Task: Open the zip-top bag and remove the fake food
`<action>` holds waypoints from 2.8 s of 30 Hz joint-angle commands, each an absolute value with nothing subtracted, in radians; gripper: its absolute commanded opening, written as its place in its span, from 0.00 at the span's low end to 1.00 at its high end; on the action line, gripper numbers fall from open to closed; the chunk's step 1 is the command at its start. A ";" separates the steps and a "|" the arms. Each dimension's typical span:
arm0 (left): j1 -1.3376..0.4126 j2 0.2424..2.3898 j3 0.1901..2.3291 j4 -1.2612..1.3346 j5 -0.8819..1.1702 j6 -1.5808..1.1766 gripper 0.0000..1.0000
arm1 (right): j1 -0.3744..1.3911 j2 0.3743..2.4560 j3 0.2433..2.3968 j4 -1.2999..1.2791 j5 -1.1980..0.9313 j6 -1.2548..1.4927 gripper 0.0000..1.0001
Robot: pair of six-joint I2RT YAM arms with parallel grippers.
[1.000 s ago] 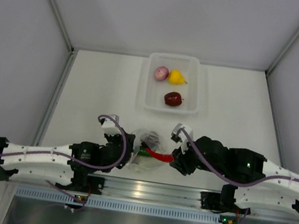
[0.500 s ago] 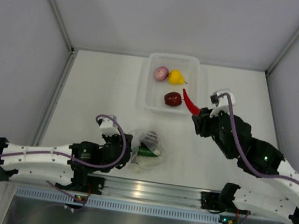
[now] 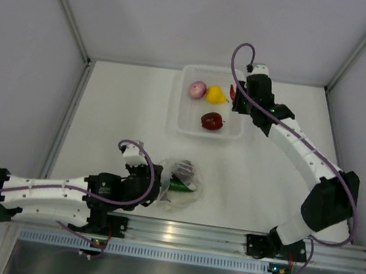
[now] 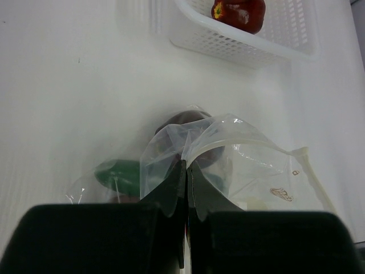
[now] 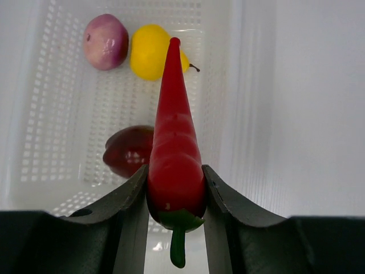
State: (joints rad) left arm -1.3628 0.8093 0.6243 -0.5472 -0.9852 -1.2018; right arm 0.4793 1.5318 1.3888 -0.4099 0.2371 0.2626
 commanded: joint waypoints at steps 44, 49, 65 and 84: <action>-1.361 1.000 0.997 -0.543 -1.040 -1.132 0.00 | 0.745 1.076 0.994 -0.214 -0.095 0.304 0.50; -1.361 1.066 1.065 -0.543 -1.037 -1.120 0.00 | 0.844 0.989 0.916 -0.176 -0.089 0.368 0.36; -1.362 1.238 1.178 -0.543 -1.014 -1.166 0.00 | 1.138 0.836 0.835 -0.215 0.293 0.445 0.18; -1.397 1.198 1.040 -0.526 -1.069 -1.500 0.00 | 1.144 1.137 0.589 0.107 0.449 0.793 0.25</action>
